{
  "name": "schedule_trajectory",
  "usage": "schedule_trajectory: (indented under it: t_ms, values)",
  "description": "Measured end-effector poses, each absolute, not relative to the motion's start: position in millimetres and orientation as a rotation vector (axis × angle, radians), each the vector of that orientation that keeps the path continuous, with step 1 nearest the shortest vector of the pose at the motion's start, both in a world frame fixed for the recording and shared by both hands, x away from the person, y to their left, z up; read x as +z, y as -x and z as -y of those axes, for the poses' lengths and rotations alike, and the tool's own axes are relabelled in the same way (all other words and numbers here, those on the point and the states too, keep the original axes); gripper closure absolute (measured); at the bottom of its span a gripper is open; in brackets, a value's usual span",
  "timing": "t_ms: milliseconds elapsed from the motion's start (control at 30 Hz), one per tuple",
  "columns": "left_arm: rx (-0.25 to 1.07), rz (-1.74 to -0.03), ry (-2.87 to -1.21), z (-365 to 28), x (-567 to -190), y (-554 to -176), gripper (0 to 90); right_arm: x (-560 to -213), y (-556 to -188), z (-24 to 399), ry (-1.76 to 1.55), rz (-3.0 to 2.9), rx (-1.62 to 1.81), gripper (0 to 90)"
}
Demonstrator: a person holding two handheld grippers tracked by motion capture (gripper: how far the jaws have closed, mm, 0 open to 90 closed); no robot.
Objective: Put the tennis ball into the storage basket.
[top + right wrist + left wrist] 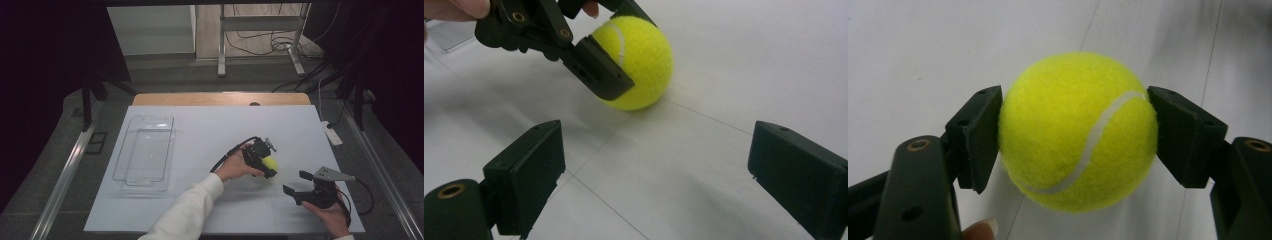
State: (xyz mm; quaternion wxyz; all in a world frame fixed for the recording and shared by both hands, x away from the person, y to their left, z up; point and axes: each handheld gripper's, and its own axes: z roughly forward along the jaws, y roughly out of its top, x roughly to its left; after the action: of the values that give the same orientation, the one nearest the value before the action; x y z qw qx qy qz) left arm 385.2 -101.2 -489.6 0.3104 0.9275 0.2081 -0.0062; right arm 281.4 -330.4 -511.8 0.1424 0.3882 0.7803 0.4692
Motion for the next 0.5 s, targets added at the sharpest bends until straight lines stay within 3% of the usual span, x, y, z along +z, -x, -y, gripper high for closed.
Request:
schedule_trajectory:
  t_ms: [500]
  values:
    - [0.031,-0.542,-2.417,85.7,-476.5,-375.9,27.0,-511.8,-281.4,330.1,-1.118,-2.251,1.352,8.2]
